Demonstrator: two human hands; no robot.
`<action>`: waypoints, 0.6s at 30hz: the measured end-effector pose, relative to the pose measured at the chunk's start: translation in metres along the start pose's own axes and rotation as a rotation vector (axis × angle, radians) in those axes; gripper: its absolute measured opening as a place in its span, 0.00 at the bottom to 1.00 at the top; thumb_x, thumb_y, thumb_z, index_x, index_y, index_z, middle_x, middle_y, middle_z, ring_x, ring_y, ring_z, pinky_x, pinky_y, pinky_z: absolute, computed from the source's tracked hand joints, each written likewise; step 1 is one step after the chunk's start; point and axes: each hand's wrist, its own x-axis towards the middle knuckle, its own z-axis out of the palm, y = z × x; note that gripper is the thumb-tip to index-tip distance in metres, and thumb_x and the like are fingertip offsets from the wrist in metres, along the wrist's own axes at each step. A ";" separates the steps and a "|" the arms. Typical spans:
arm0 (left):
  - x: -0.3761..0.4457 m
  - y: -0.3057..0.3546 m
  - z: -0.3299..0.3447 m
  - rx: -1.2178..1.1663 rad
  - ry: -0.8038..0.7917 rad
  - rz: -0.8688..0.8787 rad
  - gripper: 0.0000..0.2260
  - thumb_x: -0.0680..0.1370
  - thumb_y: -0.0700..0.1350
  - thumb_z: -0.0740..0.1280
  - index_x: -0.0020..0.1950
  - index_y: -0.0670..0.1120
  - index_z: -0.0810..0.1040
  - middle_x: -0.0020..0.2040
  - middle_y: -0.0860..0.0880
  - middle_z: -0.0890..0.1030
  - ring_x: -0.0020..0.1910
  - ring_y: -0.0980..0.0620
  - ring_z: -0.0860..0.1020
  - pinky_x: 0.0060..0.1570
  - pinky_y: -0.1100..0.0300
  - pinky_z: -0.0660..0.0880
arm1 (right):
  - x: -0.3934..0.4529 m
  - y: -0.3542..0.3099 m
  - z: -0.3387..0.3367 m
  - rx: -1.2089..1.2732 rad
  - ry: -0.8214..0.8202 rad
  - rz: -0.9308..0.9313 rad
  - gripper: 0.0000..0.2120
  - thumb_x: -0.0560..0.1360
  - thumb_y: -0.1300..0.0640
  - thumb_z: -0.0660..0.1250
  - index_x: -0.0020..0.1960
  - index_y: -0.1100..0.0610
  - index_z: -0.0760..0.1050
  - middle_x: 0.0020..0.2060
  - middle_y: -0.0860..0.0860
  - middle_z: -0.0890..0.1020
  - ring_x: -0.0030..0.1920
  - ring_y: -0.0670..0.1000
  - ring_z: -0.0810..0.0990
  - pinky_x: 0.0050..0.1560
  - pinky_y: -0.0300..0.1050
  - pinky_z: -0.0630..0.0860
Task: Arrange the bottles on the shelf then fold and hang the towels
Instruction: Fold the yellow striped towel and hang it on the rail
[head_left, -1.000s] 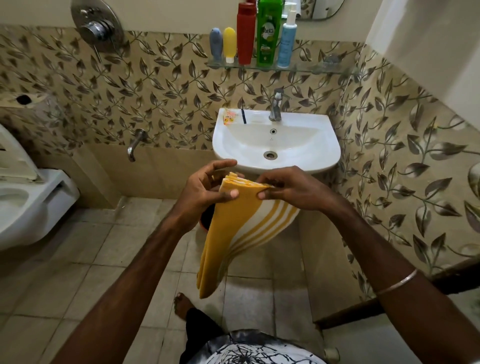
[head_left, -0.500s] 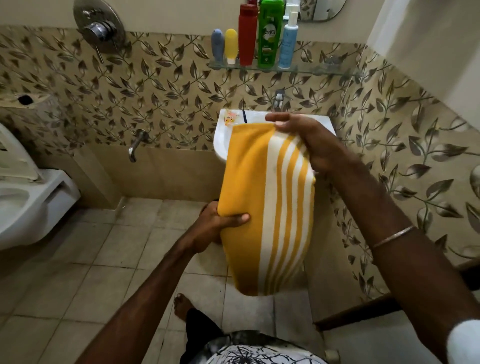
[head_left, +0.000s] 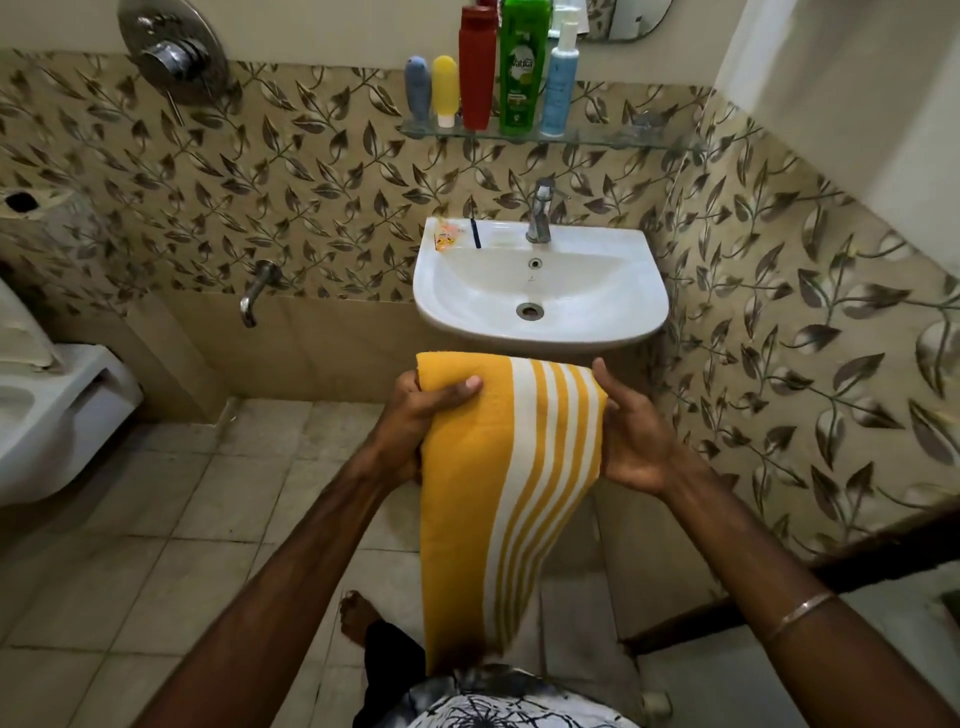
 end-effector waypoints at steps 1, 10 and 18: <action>-0.001 0.001 -0.001 0.000 -0.001 0.003 0.16 0.74 0.42 0.73 0.61 0.45 0.79 0.56 0.44 0.85 0.55 0.42 0.84 0.49 0.48 0.82 | -0.001 0.001 -0.001 -0.012 -0.020 -0.005 0.32 0.67 0.31 0.73 0.58 0.56 0.84 0.52 0.57 0.82 0.52 0.56 0.82 0.56 0.52 0.78; -0.007 0.008 -0.019 -0.091 -0.099 -0.027 0.41 0.58 0.53 0.83 0.68 0.42 0.75 0.61 0.41 0.82 0.58 0.40 0.82 0.50 0.47 0.81 | 0.000 -0.008 0.011 -0.193 -0.145 -0.097 0.27 0.67 0.49 0.79 0.62 0.60 0.81 0.62 0.58 0.82 0.61 0.57 0.83 0.56 0.51 0.82; -0.014 -0.024 -0.033 -0.117 -0.301 -0.202 0.51 0.47 0.68 0.82 0.67 0.50 0.77 0.58 0.48 0.85 0.56 0.47 0.84 0.48 0.49 0.82 | 0.004 -0.038 0.032 -0.167 -0.048 -0.234 0.15 0.72 0.51 0.69 0.55 0.57 0.84 0.56 0.56 0.86 0.55 0.53 0.86 0.51 0.47 0.83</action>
